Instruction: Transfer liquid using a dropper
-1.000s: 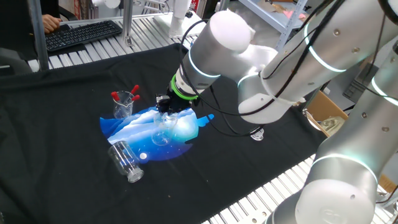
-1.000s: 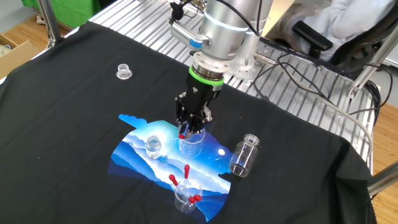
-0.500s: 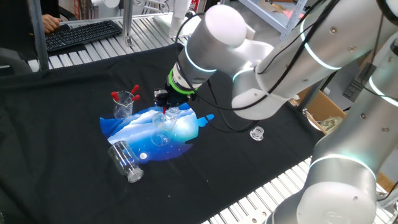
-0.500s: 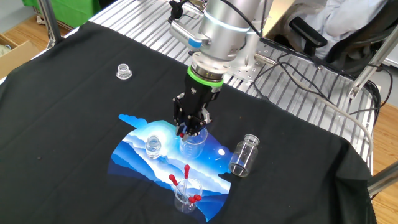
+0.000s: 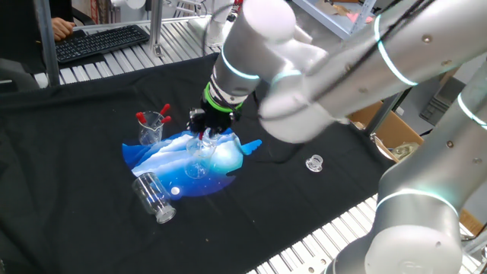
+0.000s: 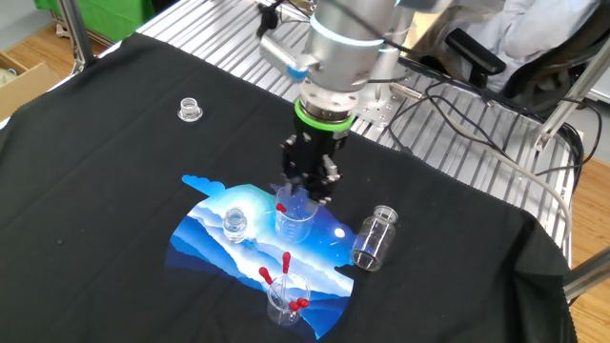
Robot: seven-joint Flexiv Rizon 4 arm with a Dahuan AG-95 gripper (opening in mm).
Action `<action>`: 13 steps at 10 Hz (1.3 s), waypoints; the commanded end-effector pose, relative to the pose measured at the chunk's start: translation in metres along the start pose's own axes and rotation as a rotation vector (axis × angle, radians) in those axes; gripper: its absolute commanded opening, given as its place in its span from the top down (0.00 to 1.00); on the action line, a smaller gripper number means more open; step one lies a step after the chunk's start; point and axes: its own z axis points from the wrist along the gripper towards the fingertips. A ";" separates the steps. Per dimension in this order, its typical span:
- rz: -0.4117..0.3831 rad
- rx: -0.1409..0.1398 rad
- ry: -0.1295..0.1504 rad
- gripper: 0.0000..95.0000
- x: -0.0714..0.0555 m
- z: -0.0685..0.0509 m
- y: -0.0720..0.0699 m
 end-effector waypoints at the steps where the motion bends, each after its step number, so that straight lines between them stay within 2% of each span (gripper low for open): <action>1: 0.011 0.036 -0.052 0.60 -0.017 0.002 -0.010; 10: 0.016 0.056 -0.040 0.60 -0.017 -0.010 -0.007; 13: 0.020 0.065 -0.020 0.60 -0.017 -0.017 -0.005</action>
